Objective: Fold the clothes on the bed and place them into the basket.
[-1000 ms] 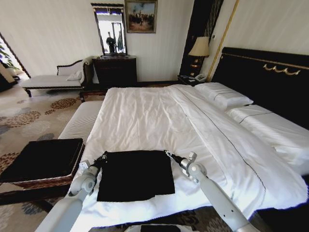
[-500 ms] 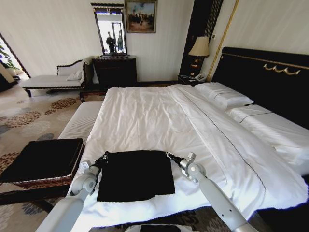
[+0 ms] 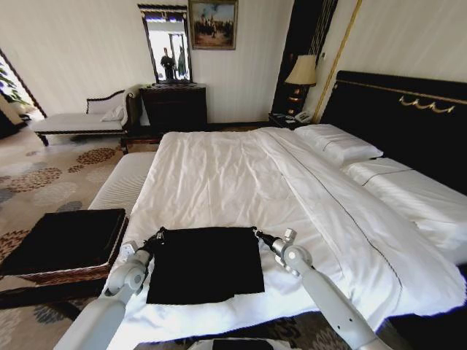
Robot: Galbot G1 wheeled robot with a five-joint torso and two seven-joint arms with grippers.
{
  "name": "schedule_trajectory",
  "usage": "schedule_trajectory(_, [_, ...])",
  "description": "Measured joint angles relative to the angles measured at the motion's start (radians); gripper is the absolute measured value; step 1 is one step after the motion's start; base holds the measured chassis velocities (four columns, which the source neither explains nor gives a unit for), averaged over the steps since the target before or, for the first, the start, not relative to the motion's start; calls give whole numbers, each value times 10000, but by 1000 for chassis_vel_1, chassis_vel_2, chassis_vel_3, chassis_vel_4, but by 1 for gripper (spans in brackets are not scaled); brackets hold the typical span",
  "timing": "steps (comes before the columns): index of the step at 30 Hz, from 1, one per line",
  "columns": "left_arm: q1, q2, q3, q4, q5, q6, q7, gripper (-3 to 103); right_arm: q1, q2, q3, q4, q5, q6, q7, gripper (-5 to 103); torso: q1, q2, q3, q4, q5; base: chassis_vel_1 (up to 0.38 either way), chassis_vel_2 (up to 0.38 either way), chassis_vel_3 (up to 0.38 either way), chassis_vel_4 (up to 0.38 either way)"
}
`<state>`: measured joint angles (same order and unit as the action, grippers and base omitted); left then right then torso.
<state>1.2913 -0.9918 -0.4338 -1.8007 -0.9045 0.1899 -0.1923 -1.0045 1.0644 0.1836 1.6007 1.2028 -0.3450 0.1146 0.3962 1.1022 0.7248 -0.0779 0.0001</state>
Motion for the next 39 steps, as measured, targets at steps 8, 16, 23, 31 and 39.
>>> schedule_trajectory(8, [254, 295, -577, -1221, -217, -4, -155, 0, -182, -523, 302, 1835, -1244, 606, 22, 1, 0, 0, 0, 0, -3, 0, 0, 0, 0])
schedule_trajectory(16, [261, 824, -1352, -2681, -846, -34, -672, 0, -181, -1015, 668, 3242, -2199, 1318, 223, 1, 0, 1, -1, 0, -2, 0, 0, 0, 0])
schedule_trajectory(23, [575, 1311, -2132, -3790, -1054, -64, -824, 0, -118, -1301, 900, 4249, -2555, 1704, 558, 1, 0, 1, 0, 3, 0, 0, 0, 0, 0])
schedule_trajectory(31, [884, 1427, -2617, -4360, -1203, -66, -845, 0, -197, -1532, 1149, 4780, -2399, 1709, 757, 1, 0, 1, 0, 0, -1, 0, 0, 0, 0])
schedule_trajectory(39, [1424, 1214, -2909, -4849, -1194, -63, -858, 0, -564, -1631, 1488, 5248, -2134, 1579, 948, 1, -1, 1, -1, 1, -2, 0, 0, 0, 0])
